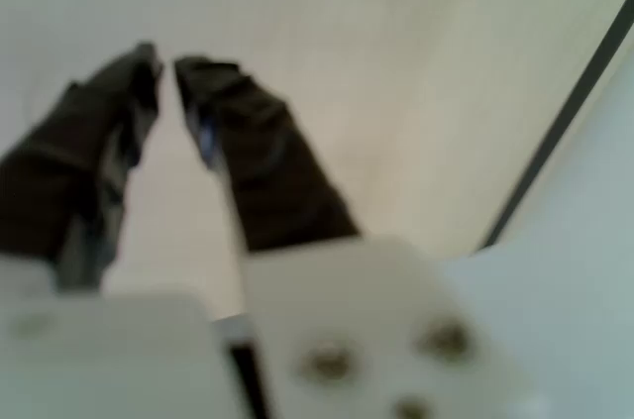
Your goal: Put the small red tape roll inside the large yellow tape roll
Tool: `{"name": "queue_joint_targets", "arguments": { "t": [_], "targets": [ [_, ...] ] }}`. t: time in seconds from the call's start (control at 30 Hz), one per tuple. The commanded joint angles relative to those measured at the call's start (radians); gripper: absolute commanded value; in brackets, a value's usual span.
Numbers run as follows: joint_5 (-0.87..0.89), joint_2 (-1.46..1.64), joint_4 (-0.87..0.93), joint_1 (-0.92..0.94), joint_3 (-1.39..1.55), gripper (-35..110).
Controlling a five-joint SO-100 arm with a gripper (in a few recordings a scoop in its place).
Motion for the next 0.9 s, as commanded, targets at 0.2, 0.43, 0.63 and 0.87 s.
{"name": "queue_joint_targets", "arguments": {
  "t": [0.2, 0.43, 0.63, 0.87],
  "targets": [
    [0.104, 0.308, -0.206, 0.118, 0.403, 0],
    [0.098, 0.611, -0.249, 0.152, 0.690, 0],
    [0.095, 0.992, -0.175, 0.118, 0.927, 0],
    [0.089, 1.539, 0.061, 0.098, 1.149, 0]
  ]
}}
